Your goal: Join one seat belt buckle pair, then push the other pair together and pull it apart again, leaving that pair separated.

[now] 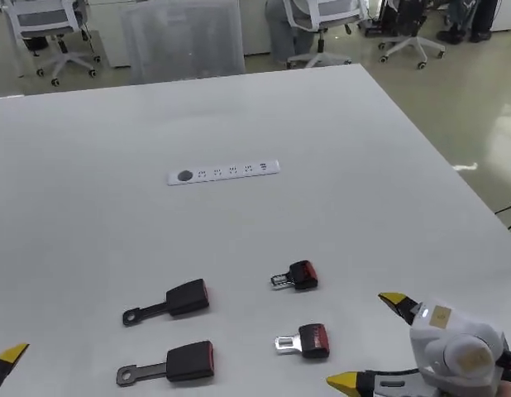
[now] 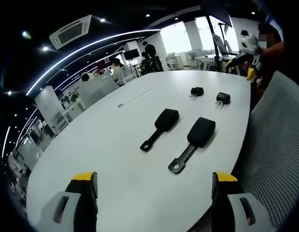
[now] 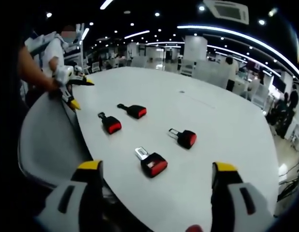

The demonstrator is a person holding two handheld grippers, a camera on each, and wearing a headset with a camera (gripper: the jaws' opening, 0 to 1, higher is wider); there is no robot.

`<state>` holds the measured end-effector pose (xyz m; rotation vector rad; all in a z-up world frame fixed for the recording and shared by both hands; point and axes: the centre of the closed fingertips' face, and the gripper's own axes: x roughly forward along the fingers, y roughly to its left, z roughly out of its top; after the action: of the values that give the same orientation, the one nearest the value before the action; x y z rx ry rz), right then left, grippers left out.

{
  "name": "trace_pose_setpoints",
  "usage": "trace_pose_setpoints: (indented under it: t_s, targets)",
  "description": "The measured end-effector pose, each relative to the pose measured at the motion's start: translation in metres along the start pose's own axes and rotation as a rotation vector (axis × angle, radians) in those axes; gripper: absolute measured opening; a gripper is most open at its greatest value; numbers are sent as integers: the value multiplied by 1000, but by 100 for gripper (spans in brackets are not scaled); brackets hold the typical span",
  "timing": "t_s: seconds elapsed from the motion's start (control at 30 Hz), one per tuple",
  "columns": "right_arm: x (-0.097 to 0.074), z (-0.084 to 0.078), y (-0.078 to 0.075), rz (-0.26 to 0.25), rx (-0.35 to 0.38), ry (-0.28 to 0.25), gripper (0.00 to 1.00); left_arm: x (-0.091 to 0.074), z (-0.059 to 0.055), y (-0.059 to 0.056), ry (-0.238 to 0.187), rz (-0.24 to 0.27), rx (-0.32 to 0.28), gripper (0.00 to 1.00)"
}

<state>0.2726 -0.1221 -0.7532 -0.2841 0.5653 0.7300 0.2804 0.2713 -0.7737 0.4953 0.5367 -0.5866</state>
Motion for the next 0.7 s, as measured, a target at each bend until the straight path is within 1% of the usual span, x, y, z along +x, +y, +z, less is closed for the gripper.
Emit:
trace_pose_setpoints:
  t_s: [0.07, 0.13, 0.27, 0.37, 0.47, 0.53, 0.7]
  targets:
    - [-4, 1, -1, -9, -14, -4, 95, 0, 0, 0, 2, 0, -5, 100]
    - [-6, 2, -1, -13, -16, -3, 96, 0, 1, 1, -6, 4, -6, 100]
    - [-9, -1, -1, -18, -18, -4, 96, 0, 1, 0, -7, 3, -3, 100]
    - [-10, -2, -1, -32, -19, -7, 100, 0, 1, 1, -8, 6, -6, 100]
    - [-11, -3, -1, -37, -13, -4, 100, 0, -1, -2, 5, -7, -3, 100]
    - [-11, -2, -1, -40, -15, -6, 100, 0, 0, -4, 5, -10, 1, 100]
    - [-13, 0, -2, -45, -13, -8, 100, -2, 1, -2, 0, 2, -2, 100]
